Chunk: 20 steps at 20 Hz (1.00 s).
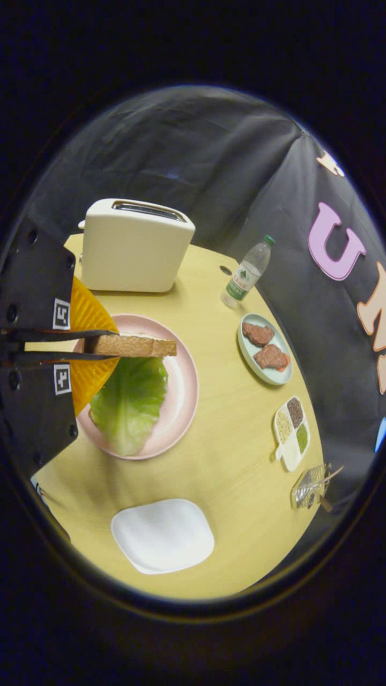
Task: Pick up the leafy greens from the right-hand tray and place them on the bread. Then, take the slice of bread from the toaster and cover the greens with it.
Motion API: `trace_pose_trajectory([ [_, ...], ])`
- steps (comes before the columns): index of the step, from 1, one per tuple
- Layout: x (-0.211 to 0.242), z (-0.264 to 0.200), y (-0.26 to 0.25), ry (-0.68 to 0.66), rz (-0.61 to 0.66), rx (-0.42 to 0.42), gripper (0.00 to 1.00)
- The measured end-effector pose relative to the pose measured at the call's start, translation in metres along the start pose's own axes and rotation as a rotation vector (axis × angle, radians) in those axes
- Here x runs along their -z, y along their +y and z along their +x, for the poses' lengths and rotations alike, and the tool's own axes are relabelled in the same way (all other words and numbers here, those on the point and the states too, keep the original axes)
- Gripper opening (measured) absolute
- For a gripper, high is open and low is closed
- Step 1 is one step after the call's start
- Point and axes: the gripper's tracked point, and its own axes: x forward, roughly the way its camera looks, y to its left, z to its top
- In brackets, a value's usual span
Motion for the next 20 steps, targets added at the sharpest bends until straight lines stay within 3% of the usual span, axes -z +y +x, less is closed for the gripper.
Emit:
trace_pose_trajectory([
  [9, 0.016, 0.011, -0.043, -0.028, -0.024, 0.129, 0.09],
  [20, 0.022, -0.013, -0.074, -0.077, -0.212, 0.312, 0.88],
])
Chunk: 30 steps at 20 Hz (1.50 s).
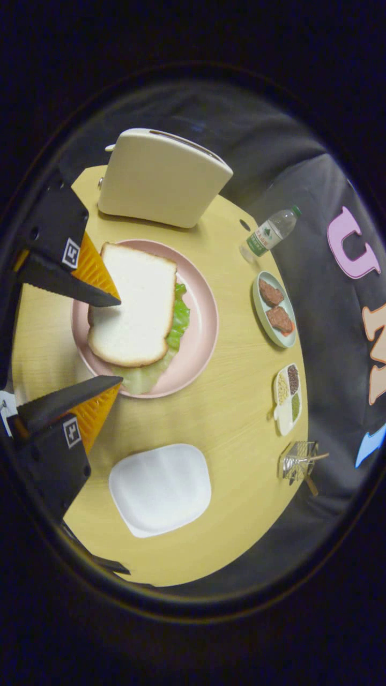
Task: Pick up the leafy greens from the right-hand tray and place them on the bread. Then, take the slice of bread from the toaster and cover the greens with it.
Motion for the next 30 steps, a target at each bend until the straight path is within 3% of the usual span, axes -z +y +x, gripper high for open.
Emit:
trace_pose_trajectory([
  [2, -0.010, -0.010, -0.007, -0.064, -0.052, 0.007, 1.00],
  [13, -0.107, -0.107, -0.078, -0.566, -0.136, 0.079, 1.00],
  [19, -0.160, -0.160, -0.094, -0.781, -0.138, 0.066, 1.00],
  [30, -0.178, -0.228, -0.112, -0.933, -0.118, -0.026, 1.00],
])
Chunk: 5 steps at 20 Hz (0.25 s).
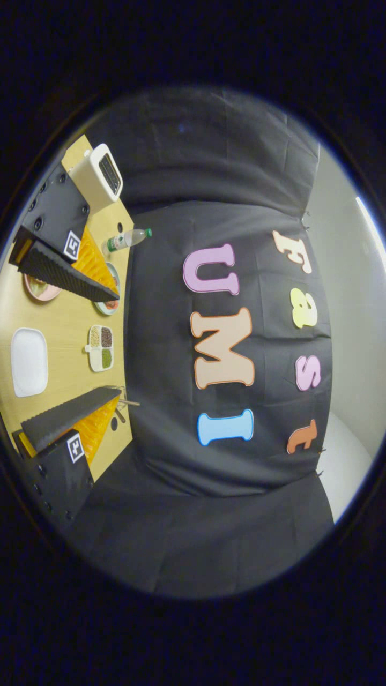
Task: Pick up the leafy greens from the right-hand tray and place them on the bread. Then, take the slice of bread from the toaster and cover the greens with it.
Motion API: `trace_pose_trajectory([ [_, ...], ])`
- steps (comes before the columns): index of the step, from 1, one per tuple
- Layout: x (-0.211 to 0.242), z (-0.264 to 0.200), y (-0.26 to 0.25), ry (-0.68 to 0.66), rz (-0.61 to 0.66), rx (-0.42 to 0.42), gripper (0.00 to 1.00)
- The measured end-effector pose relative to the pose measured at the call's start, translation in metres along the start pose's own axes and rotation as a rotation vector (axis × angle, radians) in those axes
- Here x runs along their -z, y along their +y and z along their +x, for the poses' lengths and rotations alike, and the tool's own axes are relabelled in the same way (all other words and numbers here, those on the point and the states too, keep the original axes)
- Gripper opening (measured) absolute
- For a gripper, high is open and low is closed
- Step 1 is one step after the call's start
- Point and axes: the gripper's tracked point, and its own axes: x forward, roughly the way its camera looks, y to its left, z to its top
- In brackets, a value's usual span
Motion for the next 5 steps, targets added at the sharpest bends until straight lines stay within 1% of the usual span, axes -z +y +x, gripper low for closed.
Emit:
trace_pose_trajectory([
  [5, 0.0001, -0.0026, -0.0098, -0.026, 0.032, -0.023, 1.00],
])
